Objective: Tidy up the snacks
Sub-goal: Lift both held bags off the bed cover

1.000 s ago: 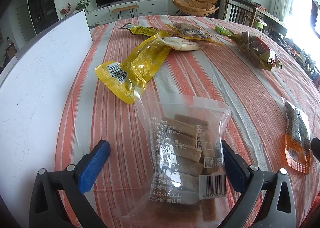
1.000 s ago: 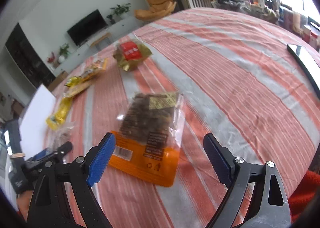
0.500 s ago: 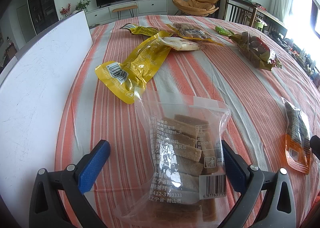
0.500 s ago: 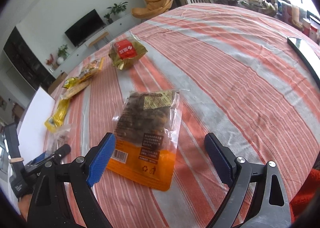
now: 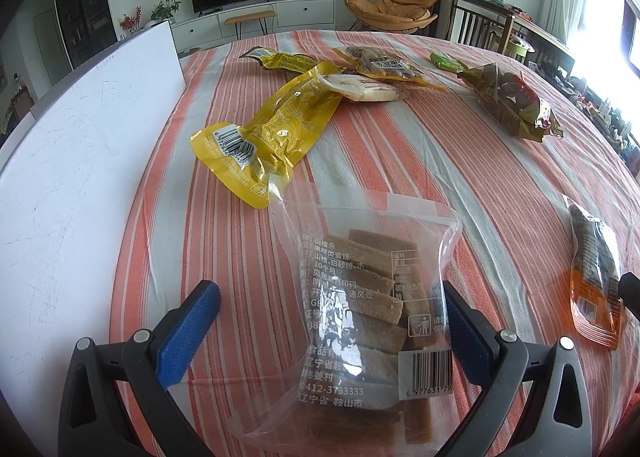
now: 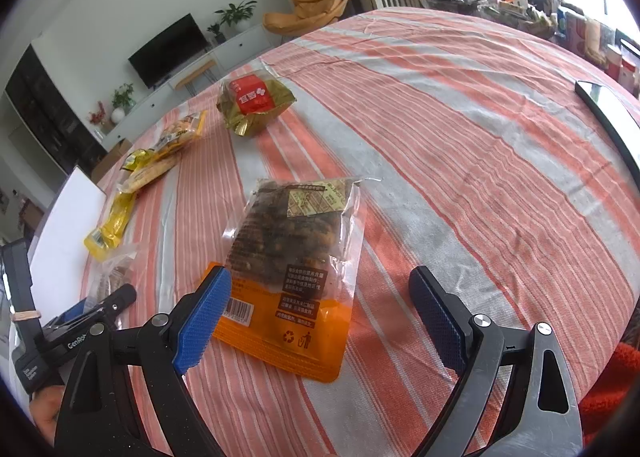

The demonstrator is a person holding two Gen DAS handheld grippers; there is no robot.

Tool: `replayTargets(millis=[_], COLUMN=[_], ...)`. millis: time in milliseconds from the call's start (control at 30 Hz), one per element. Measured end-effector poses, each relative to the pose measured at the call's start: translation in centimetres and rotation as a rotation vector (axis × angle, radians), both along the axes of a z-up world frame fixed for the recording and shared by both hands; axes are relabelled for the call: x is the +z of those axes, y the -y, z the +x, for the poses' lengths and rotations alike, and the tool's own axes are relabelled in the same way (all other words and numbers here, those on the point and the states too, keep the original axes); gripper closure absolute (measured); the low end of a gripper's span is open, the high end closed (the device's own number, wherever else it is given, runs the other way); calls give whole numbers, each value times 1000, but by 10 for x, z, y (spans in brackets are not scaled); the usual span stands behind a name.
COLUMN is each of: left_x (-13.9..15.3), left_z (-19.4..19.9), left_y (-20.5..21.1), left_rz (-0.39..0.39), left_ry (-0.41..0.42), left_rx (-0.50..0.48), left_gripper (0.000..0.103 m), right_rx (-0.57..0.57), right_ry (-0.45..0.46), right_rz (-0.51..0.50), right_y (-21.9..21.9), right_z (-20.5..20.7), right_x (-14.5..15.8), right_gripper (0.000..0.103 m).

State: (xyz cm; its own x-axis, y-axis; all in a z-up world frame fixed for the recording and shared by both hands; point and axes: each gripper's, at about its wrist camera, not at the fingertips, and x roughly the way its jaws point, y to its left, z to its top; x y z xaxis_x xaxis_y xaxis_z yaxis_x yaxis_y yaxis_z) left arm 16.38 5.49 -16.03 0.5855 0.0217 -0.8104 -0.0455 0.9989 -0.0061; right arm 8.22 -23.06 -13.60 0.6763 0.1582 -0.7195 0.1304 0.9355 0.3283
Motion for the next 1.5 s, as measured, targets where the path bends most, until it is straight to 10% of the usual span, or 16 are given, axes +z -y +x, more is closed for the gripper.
replayTargets(millis=[267, 500, 700, 800, 1000, 1067, 1100, 1200, 1400, 1500], left_x=[0, 0, 0, 0, 2, 7, 10, 17, 21, 23], left_z=[0, 0, 0, 0, 0, -4, -9, -13, -28, -33], left_y=[0, 0, 0, 0, 1, 4, 6, 12, -7, -10], left_rz=[0, 0, 0, 0, 1, -3, -2, 6, -157, -166], left_ry=[0, 0, 0, -3, -61, -53, -41, -40, -63, -70], left_rx=[0, -1, -1, -2, -50, -65, -79, -96, -62, -53], left_gripper=[0, 0, 0, 0, 1, 15, 40, 54, 55, 55], right_rx=[0, -31, 20, 68, 148, 217, 239, 258, 212, 216], right_ry=[8, -16, -221, -305, -225, -234, -240, -248, -174, -210], right_rz=[44, 325, 83, -256, -315, -336, -337, -321, 53, 75], right_y=[6, 43, -2, -57, -81, -80, -79, -72, -24, -20], right_z=[0, 7, 69, 100, 98, 96, 95, 90, 71, 71], right_x=[0, -2, 8, 2, -1, 1, 2, 7, 11, 10], right_gripper=[10, 10, 10, 9, 8, 11, 15, 31, 23, 14])
